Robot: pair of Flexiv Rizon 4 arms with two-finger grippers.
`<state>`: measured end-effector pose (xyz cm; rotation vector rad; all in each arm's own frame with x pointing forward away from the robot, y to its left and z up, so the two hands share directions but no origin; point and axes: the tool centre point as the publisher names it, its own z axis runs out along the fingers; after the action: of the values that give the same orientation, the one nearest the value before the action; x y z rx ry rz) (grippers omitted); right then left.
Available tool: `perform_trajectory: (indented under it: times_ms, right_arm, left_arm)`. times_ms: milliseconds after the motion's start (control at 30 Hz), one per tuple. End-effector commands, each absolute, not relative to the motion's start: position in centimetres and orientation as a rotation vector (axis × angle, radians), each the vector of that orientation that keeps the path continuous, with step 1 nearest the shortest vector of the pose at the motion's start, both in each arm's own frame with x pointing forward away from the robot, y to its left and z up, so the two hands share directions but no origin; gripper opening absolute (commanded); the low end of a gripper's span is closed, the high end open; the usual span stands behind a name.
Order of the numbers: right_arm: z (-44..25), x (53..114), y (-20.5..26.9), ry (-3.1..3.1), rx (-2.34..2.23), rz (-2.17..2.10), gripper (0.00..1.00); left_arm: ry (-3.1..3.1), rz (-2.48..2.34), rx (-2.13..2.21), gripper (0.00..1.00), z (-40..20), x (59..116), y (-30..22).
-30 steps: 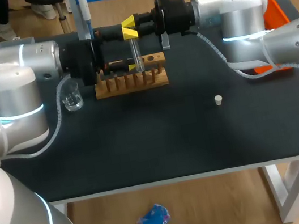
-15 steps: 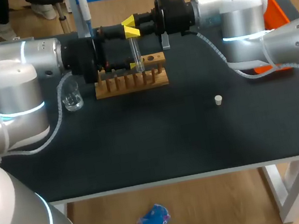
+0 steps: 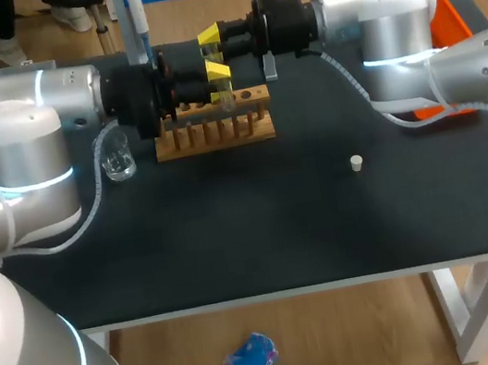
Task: Invert the test tube, pick up the pipette, mount the tip to pipette, aspirate from beaker and dispense into the tube, eject the tip, return the pipette, and cap with the stopper.
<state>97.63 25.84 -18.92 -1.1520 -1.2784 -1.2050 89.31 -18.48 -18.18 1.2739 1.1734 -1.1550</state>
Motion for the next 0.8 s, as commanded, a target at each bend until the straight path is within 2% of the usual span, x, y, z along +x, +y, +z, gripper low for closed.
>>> perform_trajectory:
  times_ms: [33, 300, 333, 367, 800]
  right_arm:
    - [-19.15, 97.68, 25.75, -1.283, -1.153, -1.204, 0.0]
    - [-19.15, 97.68, 25.75, -1.283, -1.153, -1.204, 0.0]
    - [-19.15, 97.68, 25.75, -1.283, -1.153, -1.204, 0.24]
    - [-19.15, 97.68, 25.75, -1.283, -1.153, -1.204, 1.0]
    - [-19.15, 97.68, 25.75, -1.283, -1.153, -1.204, 1.0]
  left_arm:
    - [1.164, -1.159, 1.277, 0.0, -17.96, 89.36, -18.44]
    - [1.162, -1.161, 1.275, 0.0, -18.13, 89.28, -18.32]
    - [1.161, -1.162, 1.276, 0.0, -18.13, 89.28, -18.31]
    - [1.161, -1.162, 1.276, 0.0, -18.14, 89.28, -18.31]
    - [1.163, -1.169, 1.277, 0.0, -18.2, 89.37, -18.18]
